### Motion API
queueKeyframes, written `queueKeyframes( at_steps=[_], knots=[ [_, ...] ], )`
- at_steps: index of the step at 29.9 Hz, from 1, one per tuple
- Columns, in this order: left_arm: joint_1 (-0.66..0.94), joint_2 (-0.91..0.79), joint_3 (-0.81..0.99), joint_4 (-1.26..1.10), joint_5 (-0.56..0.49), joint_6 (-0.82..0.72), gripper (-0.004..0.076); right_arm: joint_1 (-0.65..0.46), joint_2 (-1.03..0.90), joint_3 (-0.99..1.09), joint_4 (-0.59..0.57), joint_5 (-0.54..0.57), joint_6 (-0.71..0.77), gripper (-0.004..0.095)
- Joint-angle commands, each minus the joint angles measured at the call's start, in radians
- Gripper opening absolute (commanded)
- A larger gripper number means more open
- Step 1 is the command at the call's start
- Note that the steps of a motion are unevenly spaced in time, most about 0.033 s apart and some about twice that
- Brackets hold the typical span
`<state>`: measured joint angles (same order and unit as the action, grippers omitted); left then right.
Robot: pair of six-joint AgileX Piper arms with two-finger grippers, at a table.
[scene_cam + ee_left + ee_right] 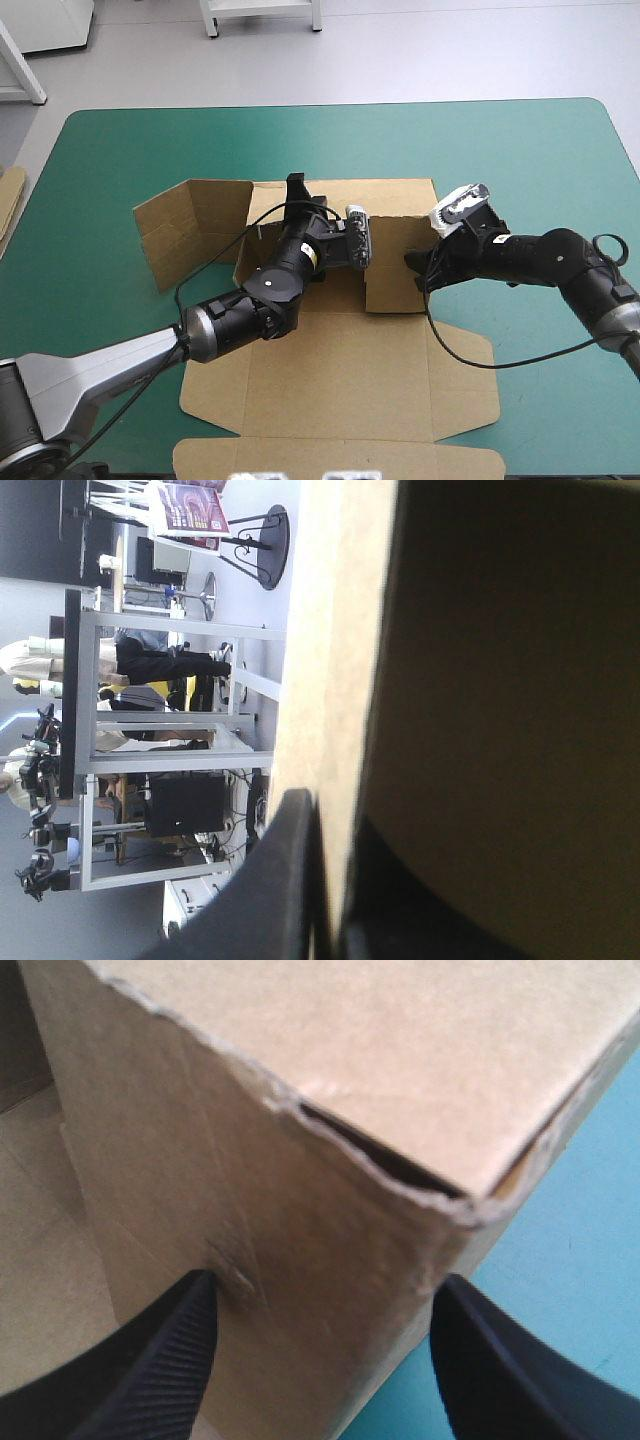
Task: Fold the box
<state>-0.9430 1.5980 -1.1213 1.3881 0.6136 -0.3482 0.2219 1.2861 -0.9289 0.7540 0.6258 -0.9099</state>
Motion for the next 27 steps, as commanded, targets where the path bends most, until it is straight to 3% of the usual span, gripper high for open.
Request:
queueKeyframes(
  at_steps=[1,12,21,27],
  knots=[
    [-0.009,-0.027,-0.007,-0.042,0.017,-0.046,-0.0009,0.017,0.000,-0.022,0.010,-0.053,0.016,0.0563],
    [-0.006,-0.063,-0.011,-0.001,0.006,-0.030,-0.0008,0.017,0.023,-0.021,-0.050,-0.041,0.051,0.0563],
    [-0.006,-0.063,-0.011,-0.009,-0.031,-0.030,-0.0008,0.017,0.024,-0.021,0.018,-0.151,0.051,0.0556],
    [-0.006,-0.063,-0.011,-0.005,-0.041,-0.030,-0.0008,0.017,0.054,-0.021,0.077,-0.137,0.046,0.0378]
  ],
)
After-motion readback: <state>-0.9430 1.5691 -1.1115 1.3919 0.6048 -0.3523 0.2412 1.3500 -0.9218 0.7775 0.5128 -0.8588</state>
